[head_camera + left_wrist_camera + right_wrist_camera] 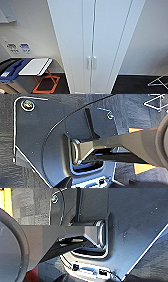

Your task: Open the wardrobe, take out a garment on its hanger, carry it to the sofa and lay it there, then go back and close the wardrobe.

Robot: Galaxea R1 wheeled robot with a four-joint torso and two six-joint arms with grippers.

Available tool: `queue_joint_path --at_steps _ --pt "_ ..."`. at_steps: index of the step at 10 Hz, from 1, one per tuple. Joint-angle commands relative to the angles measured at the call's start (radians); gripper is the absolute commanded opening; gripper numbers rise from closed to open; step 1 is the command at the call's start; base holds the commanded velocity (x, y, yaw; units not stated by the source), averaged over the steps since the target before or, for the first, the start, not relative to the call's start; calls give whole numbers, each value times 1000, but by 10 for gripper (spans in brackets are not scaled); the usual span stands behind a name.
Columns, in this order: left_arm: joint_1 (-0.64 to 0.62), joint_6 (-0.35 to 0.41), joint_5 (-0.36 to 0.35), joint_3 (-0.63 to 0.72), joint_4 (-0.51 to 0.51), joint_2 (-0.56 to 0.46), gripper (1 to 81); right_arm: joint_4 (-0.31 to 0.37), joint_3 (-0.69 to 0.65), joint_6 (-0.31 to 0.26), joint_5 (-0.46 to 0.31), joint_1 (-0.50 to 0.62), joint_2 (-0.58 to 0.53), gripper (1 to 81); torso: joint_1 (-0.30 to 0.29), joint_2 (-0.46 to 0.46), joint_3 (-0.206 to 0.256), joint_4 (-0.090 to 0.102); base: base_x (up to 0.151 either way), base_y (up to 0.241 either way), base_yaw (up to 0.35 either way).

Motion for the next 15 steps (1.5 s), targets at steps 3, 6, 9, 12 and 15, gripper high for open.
queue_joint_path --at_steps 3,6,9,12,15 --pt "-14 3 46 13 4 -14 811 2 23 -5 -61 26 -12 811 1 0 0 0 108 0 0" --pt "-9 3 46 13 5 -9 811 2 23 -6 -56 30 -12 811 1 0 0 0 118 0 0" --pt "-9 6 48 13 5 -6 811 2 20 -8 -53 27 -12 811 1 0 0 0 124 0 0" --pt "-9 6 48 13 5 -6 811 2 18 -8 -52 30 -12 811 2 0 0 0 125 0 0" --pt "-8 6 48 13 5 -5 811 2 21 -8 -52 28 -12 811 2 0 0 0 125 0 0"
